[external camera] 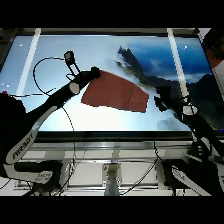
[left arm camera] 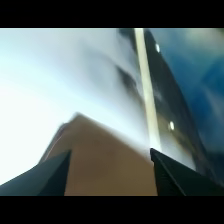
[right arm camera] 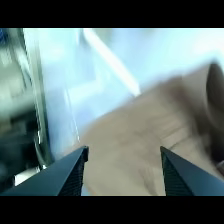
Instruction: Fold the clothes and pants, and hang the long-sleeved shirts on hangers.
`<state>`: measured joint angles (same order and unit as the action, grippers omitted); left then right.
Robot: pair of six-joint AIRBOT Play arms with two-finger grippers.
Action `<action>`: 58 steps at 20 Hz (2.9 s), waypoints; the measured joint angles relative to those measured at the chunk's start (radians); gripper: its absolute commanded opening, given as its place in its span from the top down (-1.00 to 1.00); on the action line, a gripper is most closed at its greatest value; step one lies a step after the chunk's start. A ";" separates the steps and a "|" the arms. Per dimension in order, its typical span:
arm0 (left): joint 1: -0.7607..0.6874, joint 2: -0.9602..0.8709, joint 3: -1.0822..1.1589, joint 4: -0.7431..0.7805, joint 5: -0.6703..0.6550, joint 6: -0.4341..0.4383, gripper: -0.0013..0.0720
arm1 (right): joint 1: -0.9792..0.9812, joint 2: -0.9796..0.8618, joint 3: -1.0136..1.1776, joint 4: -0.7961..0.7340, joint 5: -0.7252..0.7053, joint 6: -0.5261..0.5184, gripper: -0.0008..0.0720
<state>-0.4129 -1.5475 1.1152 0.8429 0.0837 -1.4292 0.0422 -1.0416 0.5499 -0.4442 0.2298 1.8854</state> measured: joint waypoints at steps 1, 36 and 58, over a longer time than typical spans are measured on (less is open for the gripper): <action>0.000 -0.018 0.006 -0.006 0.054 0.000 -0.62 | 0.001 -0.035 0.018 -0.009 -0.034 0.000 -0.41; 0.142 0.539 0.020 0.126 -0.695 0.129 -0.62 | -0.088 -0.722 0.642 -0.312 0.899 -0.537 0.94; 0.142 0.502 0.020 0.126 -0.695 0.129 -0.61 | -1.098 -0.407 0.858 -0.770 1.236 -0.303 0.94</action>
<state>-0.2707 -1.0451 1.1355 0.9691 -0.6117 -1.3006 -1.0557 -1.4490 1.4075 -1.2140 1.4658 1.5822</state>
